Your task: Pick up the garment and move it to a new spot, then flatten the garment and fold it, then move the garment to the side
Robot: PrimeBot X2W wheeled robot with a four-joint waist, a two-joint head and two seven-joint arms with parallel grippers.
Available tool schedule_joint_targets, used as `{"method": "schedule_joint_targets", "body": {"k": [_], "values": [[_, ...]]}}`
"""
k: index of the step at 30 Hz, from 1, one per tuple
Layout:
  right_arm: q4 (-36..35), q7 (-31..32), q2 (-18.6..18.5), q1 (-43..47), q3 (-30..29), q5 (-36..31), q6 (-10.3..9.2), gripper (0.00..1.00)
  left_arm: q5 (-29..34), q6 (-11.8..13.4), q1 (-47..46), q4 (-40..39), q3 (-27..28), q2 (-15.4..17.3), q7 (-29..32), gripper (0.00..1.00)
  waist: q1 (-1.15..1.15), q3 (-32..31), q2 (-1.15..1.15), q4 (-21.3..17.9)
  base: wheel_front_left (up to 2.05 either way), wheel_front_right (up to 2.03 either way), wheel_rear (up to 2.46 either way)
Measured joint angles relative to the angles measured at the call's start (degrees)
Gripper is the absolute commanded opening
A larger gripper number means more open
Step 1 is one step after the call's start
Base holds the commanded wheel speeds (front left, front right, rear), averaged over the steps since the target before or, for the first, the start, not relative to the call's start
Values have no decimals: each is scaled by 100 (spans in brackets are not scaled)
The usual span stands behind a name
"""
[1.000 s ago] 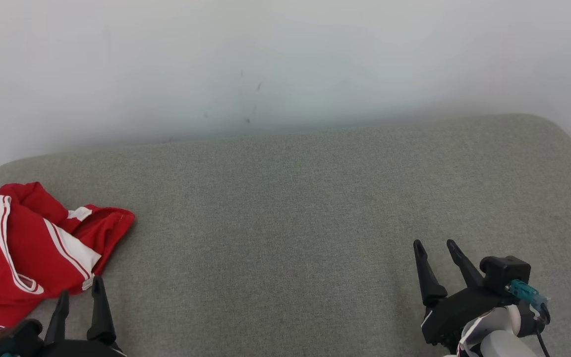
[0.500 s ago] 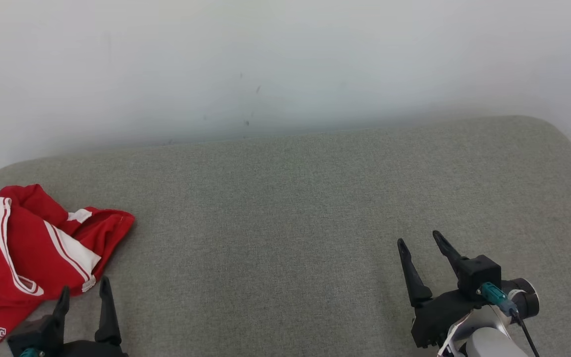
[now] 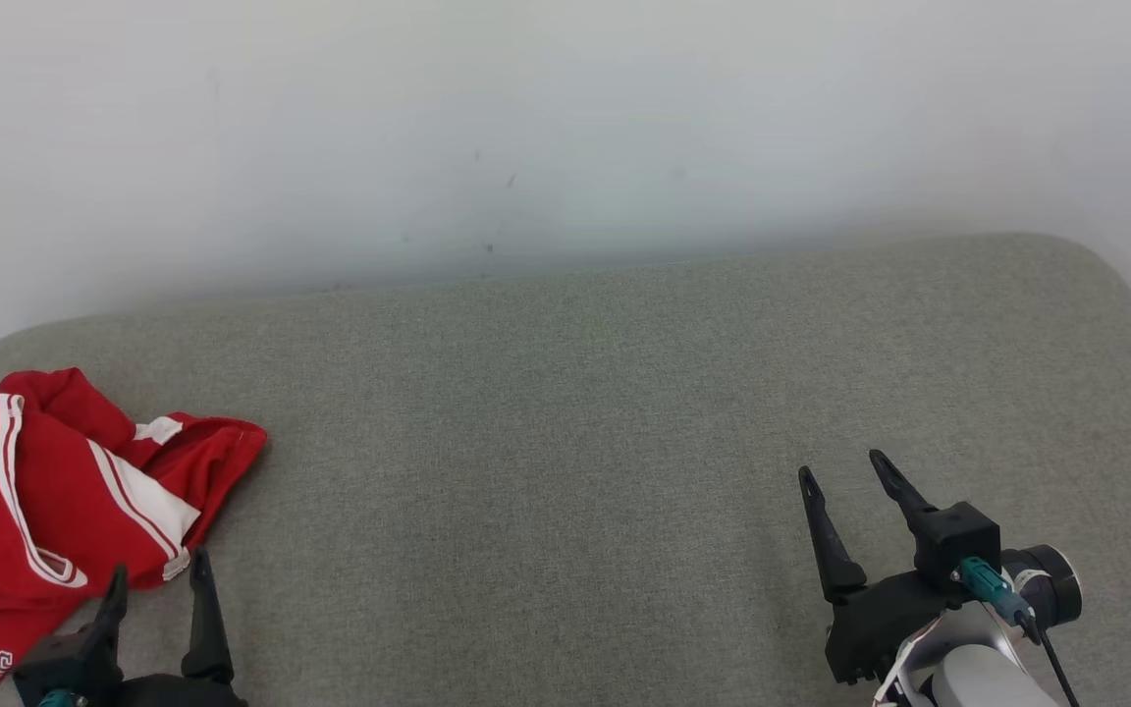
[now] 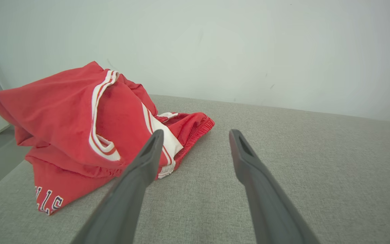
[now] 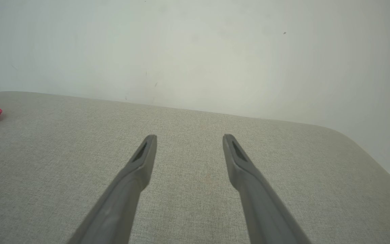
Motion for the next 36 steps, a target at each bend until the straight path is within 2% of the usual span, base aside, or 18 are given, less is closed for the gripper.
{"method": "schedule_joint_targets", "body": {"k": [16, 25, 36], "values": [[-21, -1, 25, 18, -224, 2, 0, 100, 10, 0, 1, -21, 112, -10, 10, 100, 0, -19, 0, -15, 0, 0, 0], [-67, -45, 103, 47, -647, 19, 0, 100, 48, 1, 8, -51, 214, -20, 10, 100, 0, -19, 0, 29, 0, 0, 0], [-174, -52, 153, 217, -823, 93, 0, 100, 73, 1, 22, -172, 297, -59, 51, 100, 0, 16, 0, 89, 0, 0, 0]]}}
